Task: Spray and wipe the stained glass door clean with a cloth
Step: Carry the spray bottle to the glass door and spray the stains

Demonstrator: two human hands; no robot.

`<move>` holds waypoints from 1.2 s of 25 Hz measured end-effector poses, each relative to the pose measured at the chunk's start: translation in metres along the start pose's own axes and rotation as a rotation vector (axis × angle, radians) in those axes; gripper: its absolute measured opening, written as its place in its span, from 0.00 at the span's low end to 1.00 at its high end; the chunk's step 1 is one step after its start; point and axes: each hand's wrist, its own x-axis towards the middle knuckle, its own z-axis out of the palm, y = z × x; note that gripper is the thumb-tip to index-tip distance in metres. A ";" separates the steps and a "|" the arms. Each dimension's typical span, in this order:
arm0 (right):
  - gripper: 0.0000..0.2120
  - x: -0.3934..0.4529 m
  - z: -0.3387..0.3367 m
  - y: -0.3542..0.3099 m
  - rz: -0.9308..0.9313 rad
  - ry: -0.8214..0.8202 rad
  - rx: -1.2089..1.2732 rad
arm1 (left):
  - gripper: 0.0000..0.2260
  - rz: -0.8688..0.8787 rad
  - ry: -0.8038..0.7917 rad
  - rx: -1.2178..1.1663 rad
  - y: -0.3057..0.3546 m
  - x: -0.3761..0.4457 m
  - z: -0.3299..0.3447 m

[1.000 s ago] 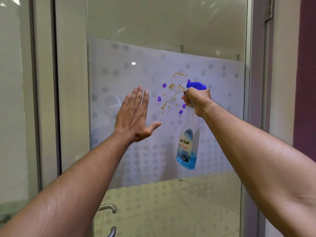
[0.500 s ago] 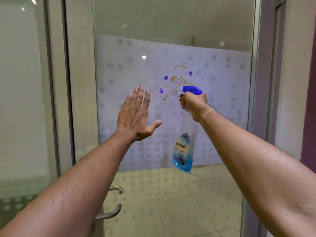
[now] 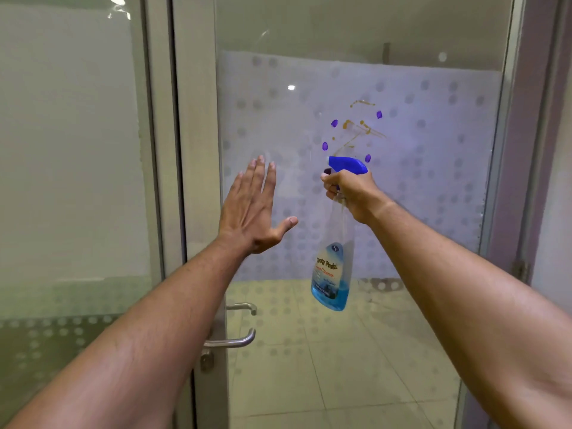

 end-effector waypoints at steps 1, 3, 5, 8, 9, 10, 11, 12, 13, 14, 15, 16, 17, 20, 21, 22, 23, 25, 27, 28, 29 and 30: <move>0.22 -0.008 0.008 0.004 0.000 -0.016 -0.006 | 0.46 -0.007 -0.005 0.005 -0.005 -0.008 -0.003; 0.20 -0.026 0.027 0.013 0.003 -0.049 -0.001 | 0.46 -0.018 -0.028 0.012 -0.015 -0.028 -0.010; 0.21 -0.045 0.046 0.019 0.007 -0.078 0.017 | 0.46 -0.026 -0.056 0.019 -0.026 -0.050 -0.019; 0.23 -0.077 0.075 0.025 0.020 -0.101 0.040 | 0.46 -0.058 -0.092 0.022 -0.047 -0.086 -0.038; 0.25 -0.089 0.085 0.026 0.024 -0.112 0.047 | 0.46 -0.071 -0.098 0.027 -0.054 -0.098 -0.044; 0.27 -0.102 0.095 0.027 0.032 -0.125 0.055 | 0.46 -0.082 -0.104 0.034 -0.062 -0.111 -0.051; 0.28 -0.113 0.104 0.026 0.038 -0.137 0.061 | 0.46 -0.091 -0.113 0.038 -0.068 -0.123 -0.058; 0.29 -0.127 0.112 0.026 0.040 -0.152 0.060 | 0.47 -0.103 -0.123 0.043 -0.074 -0.135 -0.066; 0.29 -0.138 0.120 0.027 0.042 -0.166 0.056 | 0.47 -0.120 -0.131 0.051 -0.080 -0.146 -0.073; 0.30 -0.149 0.127 0.028 0.046 -0.179 0.054 | 0.47 -0.136 -0.139 0.062 -0.084 -0.156 -0.080; 0.30 -0.159 0.134 0.028 0.052 -0.189 0.054 | 0.47 -0.151 -0.144 0.072 -0.089 -0.166 -0.088; 0.30 -0.170 0.140 0.027 0.055 -0.201 0.054 | 0.47 -0.164 -0.148 0.079 -0.092 -0.174 -0.096; 0.31 -0.181 0.147 0.025 0.058 -0.218 0.057 | 0.46 -0.175 -0.152 0.091 -0.095 -0.183 -0.105; 0.31 -0.206 0.161 0.020 0.065 -0.279 0.071 | 0.46 -0.202 -0.166 0.121 -0.102 -0.204 -0.129; 0.31 -0.214 0.165 0.017 0.065 -0.297 0.075 | 0.46 -0.214 -0.167 0.131 -0.104 -0.210 -0.137; 0.32 -0.223 0.168 0.015 0.065 -0.318 0.082 | 0.46 -0.226 -0.165 0.145 -0.105 -0.217 -0.146; 0.32 -0.230 0.171 0.013 0.063 -0.339 0.086 | 0.46 -0.236 -0.162 0.159 -0.107 -0.222 -0.154; 0.32 -0.246 0.176 0.008 0.059 -0.383 0.091 | 0.46 -0.258 -0.166 0.195 -0.107 -0.234 -0.172; 0.28 -0.261 0.179 0.002 0.046 -0.441 0.117 | 0.46 -0.290 -0.174 0.246 -0.105 -0.247 -0.190; 0.25 -0.269 0.180 -0.001 0.034 -0.481 0.129 | 0.46 -0.309 -0.177 0.264 -0.103 -0.253 -0.199; 0.23 -0.276 0.182 -0.003 0.026 -0.522 0.141 | 0.46 -0.327 -0.183 0.277 -0.100 -0.259 -0.209; 0.23 -0.284 0.182 -0.005 0.026 -0.558 0.150 | 0.46 -0.344 -0.191 0.290 -0.096 -0.266 -0.219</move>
